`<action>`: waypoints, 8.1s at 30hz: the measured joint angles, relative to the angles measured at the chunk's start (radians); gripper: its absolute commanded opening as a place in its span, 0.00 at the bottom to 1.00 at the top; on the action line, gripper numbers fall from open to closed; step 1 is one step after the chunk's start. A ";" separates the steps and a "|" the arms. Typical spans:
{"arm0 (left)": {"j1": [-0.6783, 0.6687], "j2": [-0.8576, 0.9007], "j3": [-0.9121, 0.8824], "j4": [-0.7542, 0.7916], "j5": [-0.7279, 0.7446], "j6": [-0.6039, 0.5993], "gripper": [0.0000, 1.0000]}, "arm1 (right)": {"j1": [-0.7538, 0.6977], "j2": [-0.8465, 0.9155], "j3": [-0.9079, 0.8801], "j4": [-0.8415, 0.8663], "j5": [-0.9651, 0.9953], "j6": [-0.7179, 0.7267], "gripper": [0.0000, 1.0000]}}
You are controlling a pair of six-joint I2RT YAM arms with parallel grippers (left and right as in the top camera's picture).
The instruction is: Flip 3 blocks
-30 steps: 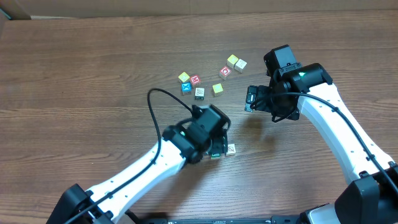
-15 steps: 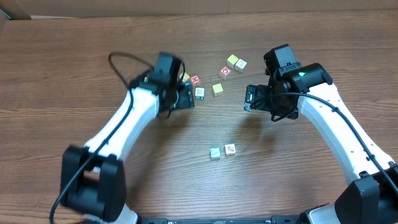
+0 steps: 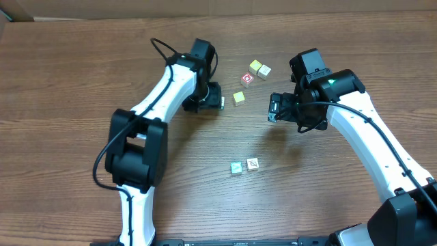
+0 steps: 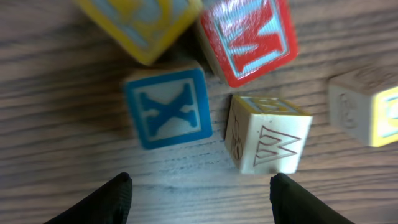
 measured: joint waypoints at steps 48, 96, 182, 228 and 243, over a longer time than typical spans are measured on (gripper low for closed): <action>-0.051 0.026 0.019 0.089 0.006 -0.199 0.38 | 0.000 0.000 0.000 -0.019 0.000 0.000 1.00; -0.051 0.073 0.105 -0.032 -0.058 -0.064 0.04 | 0.000 0.000 0.000 -0.016 0.000 -0.004 1.00; -0.391 -0.633 -0.951 0.488 -0.064 -0.635 0.37 | 0.000 0.000 -0.002 -0.049 -0.052 -0.052 1.00; -0.391 -0.868 -0.950 0.097 -0.190 -0.625 0.04 | 0.000 -0.003 -0.099 0.024 -0.058 -0.079 0.04; -0.391 -0.760 -0.950 0.235 -0.180 -0.559 0.04 | 0.000 -0.004 -0.406 0.256 -0.153 -0.091 0.04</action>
